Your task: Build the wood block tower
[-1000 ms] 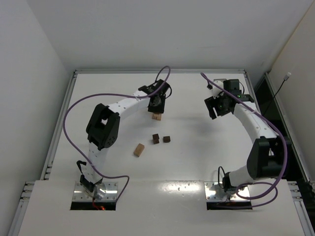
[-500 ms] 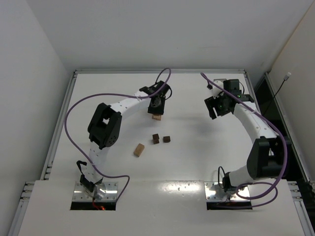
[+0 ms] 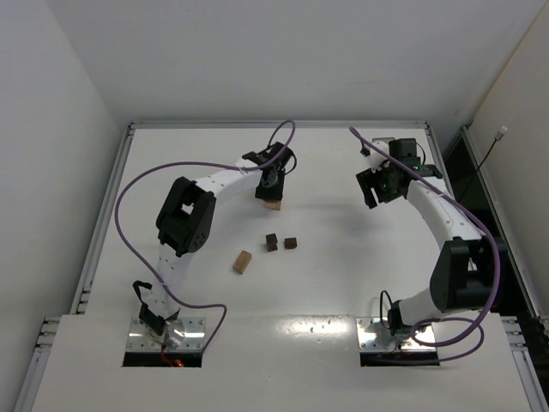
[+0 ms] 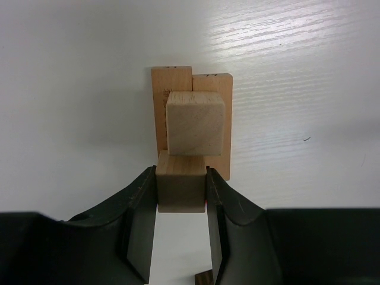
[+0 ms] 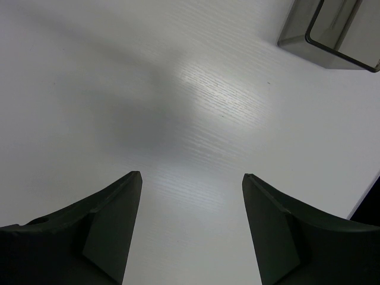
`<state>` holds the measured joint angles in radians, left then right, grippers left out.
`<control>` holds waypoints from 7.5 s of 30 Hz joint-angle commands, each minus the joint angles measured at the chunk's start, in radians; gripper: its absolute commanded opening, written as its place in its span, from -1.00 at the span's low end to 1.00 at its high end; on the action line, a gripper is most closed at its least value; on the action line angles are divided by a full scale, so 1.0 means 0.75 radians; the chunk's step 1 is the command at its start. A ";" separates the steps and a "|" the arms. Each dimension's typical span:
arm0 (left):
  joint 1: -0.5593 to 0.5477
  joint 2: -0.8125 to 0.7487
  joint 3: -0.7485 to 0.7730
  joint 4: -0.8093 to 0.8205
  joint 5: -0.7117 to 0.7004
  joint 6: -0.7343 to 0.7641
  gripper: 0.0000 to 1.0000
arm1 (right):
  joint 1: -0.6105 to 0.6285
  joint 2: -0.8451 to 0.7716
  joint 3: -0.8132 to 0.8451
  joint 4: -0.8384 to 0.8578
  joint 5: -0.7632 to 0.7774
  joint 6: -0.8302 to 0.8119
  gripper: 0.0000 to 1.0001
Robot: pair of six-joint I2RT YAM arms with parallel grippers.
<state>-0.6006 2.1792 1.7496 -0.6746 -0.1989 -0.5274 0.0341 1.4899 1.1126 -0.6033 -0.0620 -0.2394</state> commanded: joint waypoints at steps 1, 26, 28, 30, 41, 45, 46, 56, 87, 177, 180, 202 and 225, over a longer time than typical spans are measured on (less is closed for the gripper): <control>0.009 0.001 0.042 0.030 0.026 0.010 -1.00 | -0.007 0.014 0.012 0.033 -0.011 -0.002 0.32; 0.009 0.052 0.083 0.055 0.057 0.022 -1.00 | -0.007 0.014 0.012 0.033 -0.011 -0.002 0.32; 0.009 0.064 0.101 0.024 0.057 0.022 -0.93 | -0.007 0.014 0.012 0.033 -0.011 -0.002 0.32; 0.009 0.081 0.117 0.012 0.057 0.022 -0.89 | -0.007 0.014 0.012 0.033 -0.011 -0.002 0.32; 0.009 0.070 0.103 0.000 0.004 0.010 -0.84 | -0.007 0.014 0.024 0.033 -0.011 -0.002 0.32; 0.009 0.042 0.040 0.014 0.003 -0.004 -0.88 | -0.007 0.014 0.024 0.033 -0.011 -0.002 0.32; 0.009 0.028 0.028 0.014 0.003 -0.004 -0.88 | -0.007 0.014 0.024 0.033 -0.011 -0.002 0.32; 0.009 -0.017 -0.046 0.047 0.034 -0.004 -0.07 | -0.007 0.014 0.036 0.033 -0.011 -0.002 0.32; 0.470 -0.891 -0.334 -0.049 0.052 0.208 0.98 | 0.571 -0.258 0.026 -0.155 -0.408 -0.349 0.23; 1.194 -0.891 -0.674 0.079 0.581 0.153 0.98 | 1.100 0.695 1.063 -0.337 -0.313 -0.271 -1.00; 1.147 -0.907 -0.686 0.079 0.482 0.116 0.98 | 1.043 0.697 1.128 -0.394 -0.065 0.126 -1.00; 1.012 -0.901 -0.650 0.061 0.175 -0.021 0.98 | 0.760 0.963 1.439 -0.494 0.453 1.507 -1.00; 1.012 -0.885 -0.686 0.085 0.216 -0.021 0.98 | 0.871 1.088 1.409 -0.494 0.571 1.561 -1.00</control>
<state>0.1627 1.5360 1.2366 -0.6346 -0.0486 -0.5323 0.6842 2.3093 2.1727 -0.9775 0.3416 0.8997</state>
